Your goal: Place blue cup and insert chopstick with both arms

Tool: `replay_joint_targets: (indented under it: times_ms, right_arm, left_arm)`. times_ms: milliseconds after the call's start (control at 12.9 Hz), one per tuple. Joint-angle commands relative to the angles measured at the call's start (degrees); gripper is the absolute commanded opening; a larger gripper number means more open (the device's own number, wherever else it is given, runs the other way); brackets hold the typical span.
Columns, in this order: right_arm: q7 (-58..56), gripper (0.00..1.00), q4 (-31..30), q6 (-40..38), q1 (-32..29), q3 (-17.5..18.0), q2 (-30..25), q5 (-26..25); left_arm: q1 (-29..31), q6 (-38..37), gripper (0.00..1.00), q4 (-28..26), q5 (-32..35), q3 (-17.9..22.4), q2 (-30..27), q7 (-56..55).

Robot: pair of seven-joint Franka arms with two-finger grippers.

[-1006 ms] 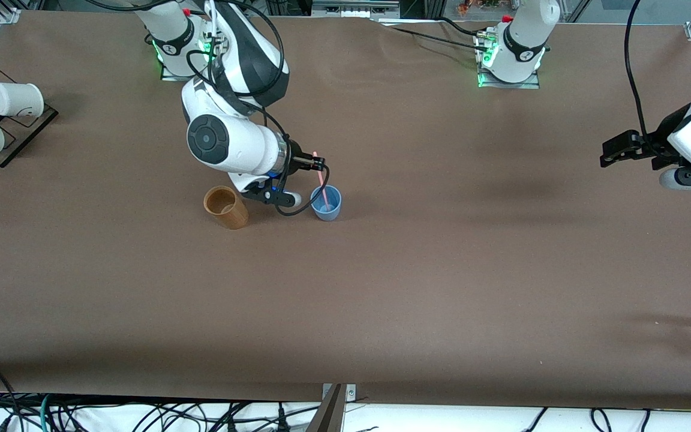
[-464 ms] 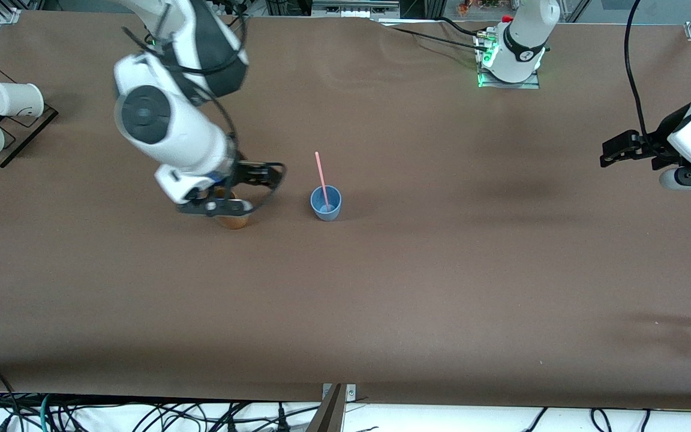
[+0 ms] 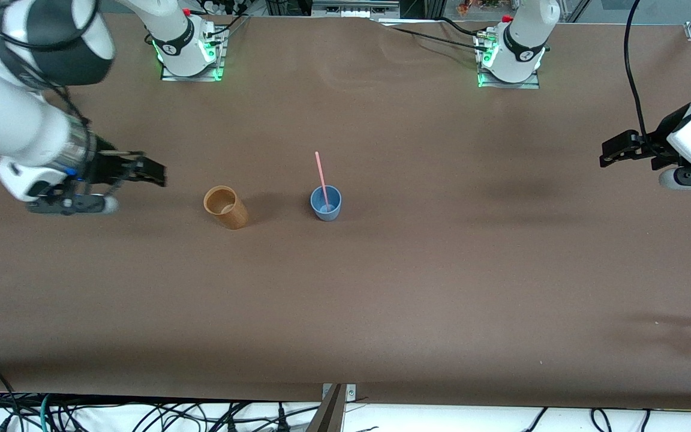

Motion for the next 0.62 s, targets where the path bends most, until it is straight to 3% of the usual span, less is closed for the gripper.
replay_joint_targets:
  times_ms: [0, 77, 155, 387, 541]
  right_arm:
    - [-4.41, 1.00, -8.15, 1.91, -10.76, 10.49, -7.56, -4.27]
    - [-4.75, 1.00, -11.14, 4.44, -15.33, 13.40, -8.98, -4.54]
    - [-4.58, 1.00, -13.60, 6.21, -15.89, 13.87, -10.47, -4.71]
    - [-5.20, 1.00, -11.88, 5.53, -16.25, 9.93, -11.18, -3.22]
    - [-5.02, 1.00, -10.91, 5.52, -16.34, 9.83, -11.36, -4.19]
  left_arm:
    - [-0.11, 0.43, 1.00, 0.04, -1.18, 0.11, 0.02, 0.38]
    - [-0.11, 0.43, 1.00, 0.13, -1.18, 0.20, 0.02, 0.38]
    - [-0.11, 0.43, 1.00, 0.04, -1.18, 0.11, 0.02, 0.38]
    - [-0.20, 0.43, 1.00, 0.04, -1.18, 0.11, 0.02, 0.38]
    - [-0.20, 0.43, 1.00, 0.13, -1.18, 0.11, 0.02, 0.38]
